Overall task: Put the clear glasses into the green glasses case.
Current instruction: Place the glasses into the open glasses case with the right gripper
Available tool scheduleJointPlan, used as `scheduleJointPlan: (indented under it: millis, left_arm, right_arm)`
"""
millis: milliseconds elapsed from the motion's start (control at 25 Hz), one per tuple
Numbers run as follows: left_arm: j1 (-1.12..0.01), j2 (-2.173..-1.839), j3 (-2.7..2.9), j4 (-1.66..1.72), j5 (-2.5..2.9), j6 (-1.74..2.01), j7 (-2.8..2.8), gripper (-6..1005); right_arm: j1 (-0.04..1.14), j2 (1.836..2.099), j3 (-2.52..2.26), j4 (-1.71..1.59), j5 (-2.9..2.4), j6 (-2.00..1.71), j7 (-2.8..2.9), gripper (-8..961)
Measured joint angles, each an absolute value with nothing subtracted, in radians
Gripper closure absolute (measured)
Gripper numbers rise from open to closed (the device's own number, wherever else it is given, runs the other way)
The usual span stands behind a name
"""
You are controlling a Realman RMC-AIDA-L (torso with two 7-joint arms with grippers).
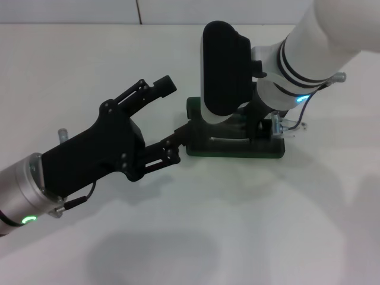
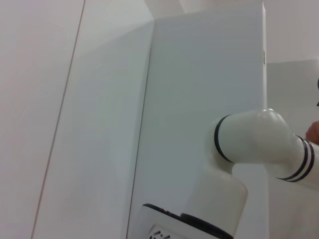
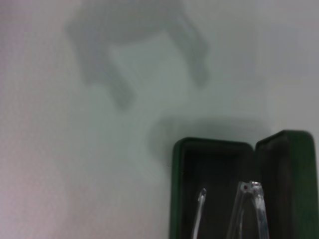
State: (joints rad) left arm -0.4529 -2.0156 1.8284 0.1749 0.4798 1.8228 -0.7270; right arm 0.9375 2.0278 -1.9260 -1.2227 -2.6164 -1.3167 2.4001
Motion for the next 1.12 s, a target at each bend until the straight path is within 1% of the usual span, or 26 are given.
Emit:
scheduleJointPlan:
  millis: [680,1120]
  left_arm:
    - [-0.467,-2.025,1.827,0.176,0.478,1.793,-0.726,127]
    - [-0.471,-2.027,1.816,0.177,0.48,1.783,-0.725,126]
  right_arm:
    - [0.885,2.028,-2.061,-1.229,-2.665,-1.153,2.401,763]
    - [0.876,2.028,-2.094,-1.234,-2.689,-1.112,2.401,754]
